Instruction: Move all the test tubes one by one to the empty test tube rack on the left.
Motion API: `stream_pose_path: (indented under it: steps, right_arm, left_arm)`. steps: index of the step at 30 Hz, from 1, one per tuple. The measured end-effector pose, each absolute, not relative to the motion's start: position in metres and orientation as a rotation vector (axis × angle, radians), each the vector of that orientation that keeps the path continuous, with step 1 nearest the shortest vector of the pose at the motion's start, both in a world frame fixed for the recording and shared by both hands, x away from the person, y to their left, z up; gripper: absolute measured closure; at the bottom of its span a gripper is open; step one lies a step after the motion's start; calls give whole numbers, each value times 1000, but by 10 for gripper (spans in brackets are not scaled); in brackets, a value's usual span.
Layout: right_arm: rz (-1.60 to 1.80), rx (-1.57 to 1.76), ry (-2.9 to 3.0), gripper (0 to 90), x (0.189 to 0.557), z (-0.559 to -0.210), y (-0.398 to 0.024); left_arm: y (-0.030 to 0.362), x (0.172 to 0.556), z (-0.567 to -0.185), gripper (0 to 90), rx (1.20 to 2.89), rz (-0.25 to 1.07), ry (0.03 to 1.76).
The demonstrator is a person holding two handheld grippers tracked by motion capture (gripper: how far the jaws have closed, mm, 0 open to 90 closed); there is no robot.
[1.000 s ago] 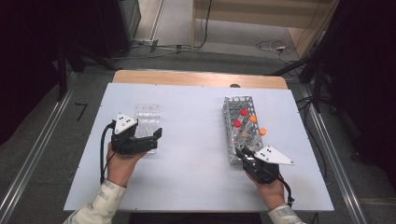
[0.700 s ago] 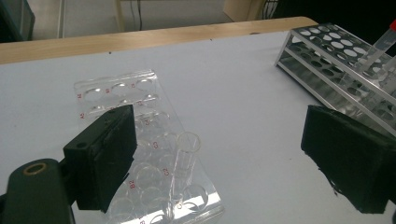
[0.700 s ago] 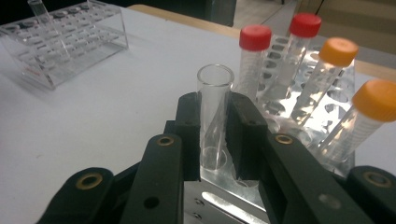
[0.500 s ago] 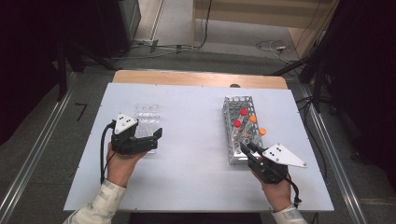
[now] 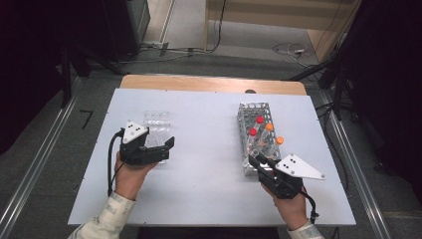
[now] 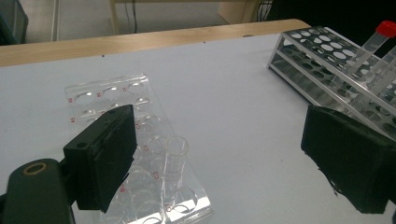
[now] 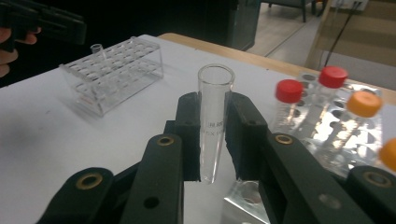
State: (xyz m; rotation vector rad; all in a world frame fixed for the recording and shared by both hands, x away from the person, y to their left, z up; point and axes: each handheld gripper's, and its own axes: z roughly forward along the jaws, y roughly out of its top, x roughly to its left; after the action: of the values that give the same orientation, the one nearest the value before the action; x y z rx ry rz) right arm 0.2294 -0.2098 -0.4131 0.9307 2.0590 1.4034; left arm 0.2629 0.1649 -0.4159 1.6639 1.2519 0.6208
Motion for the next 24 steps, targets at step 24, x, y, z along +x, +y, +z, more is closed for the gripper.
stream_pose_path:
  steps: [24]
  right_arm:
    - [1382, 827, 2236, 732, 241, -440, -141]
  left_arm:
    - [119, 243, -406, 151, 1768, 522, 1069]
